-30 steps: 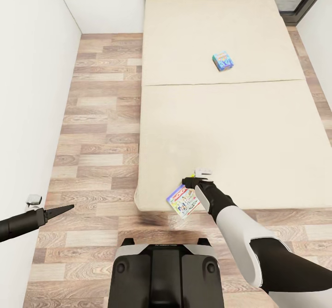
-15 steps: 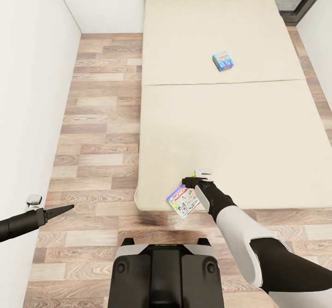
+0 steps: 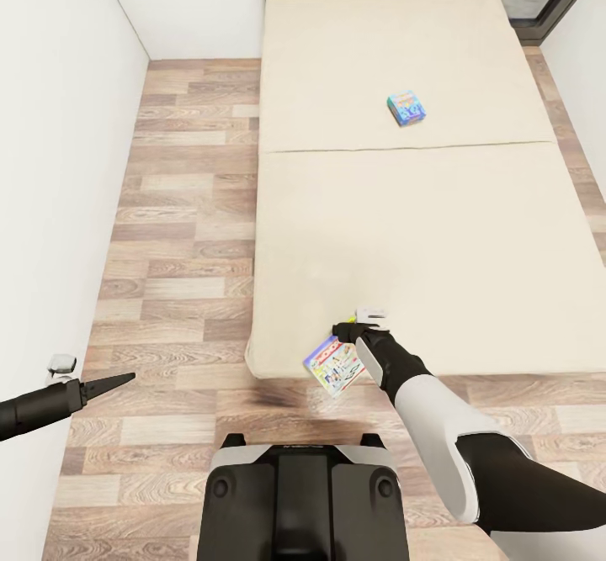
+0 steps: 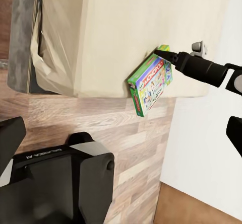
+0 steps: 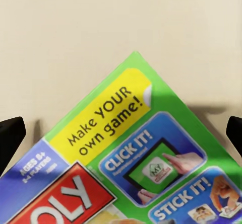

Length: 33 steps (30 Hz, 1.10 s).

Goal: Put all the toys in the child's room - the three board games (two on the bed and one on the table), the two jigsaw puzzles on the table, and the tennis ball on the table - inside the toy box on the table in the child's room.

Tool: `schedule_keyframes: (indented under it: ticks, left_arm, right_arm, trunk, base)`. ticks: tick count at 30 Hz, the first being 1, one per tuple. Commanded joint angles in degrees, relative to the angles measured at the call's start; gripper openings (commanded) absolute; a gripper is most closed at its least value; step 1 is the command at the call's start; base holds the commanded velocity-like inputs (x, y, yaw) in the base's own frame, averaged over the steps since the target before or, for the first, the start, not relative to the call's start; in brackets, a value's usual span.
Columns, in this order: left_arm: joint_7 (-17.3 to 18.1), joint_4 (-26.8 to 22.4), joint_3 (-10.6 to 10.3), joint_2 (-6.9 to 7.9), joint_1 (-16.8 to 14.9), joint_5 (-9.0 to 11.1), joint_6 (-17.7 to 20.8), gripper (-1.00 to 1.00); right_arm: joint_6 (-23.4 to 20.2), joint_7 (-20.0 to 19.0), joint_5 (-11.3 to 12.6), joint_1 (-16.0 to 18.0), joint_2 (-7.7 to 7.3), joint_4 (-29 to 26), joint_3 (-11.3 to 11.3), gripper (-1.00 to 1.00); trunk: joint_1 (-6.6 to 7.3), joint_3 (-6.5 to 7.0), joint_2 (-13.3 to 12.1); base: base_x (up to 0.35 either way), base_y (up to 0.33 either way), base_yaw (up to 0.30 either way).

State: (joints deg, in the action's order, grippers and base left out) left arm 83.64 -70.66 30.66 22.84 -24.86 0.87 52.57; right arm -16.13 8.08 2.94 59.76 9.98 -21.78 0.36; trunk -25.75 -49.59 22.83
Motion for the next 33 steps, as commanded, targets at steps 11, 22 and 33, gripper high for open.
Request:
schedule_keyframes:
  ticks: [11, 22, 33]
  left_arm:
    - [0.2, 0.0, 0.0, 0.01, 0.0, 0.0, 0.6, 1.0]
    - [0.2, 0.0, 0.0, 0.01, 0.0, 0.0, 0.6, 1.0]
    - [0.2, 0.0, 0.0, 0.01, 0.0, 0.0, 0.6, 1.0]
  right_arm:
    - [-2.4, 0.2, 0.8, 0.1, 0.02, -10.1, -0.1, 1.0]
    - [-16.6, 0.2, 1.2, -0.1, 0.02, -29.0, -0.1, 1.0]
    - [-21.5, -9.6, 1.9, -2.4, -0.62, -38.6, -0.5, 1.0]
  trunk:
    - [-0.03, -0.06, 0.1]
    - [-0.03, -0.06, 0.1]
    - [-0.03, 0.02, 0.1]
  base:
    - [-0.001, 0.0, 0.0]
    - [0.0, 0.0, 0.0]
    - [0.0, 0.0, -0.017]
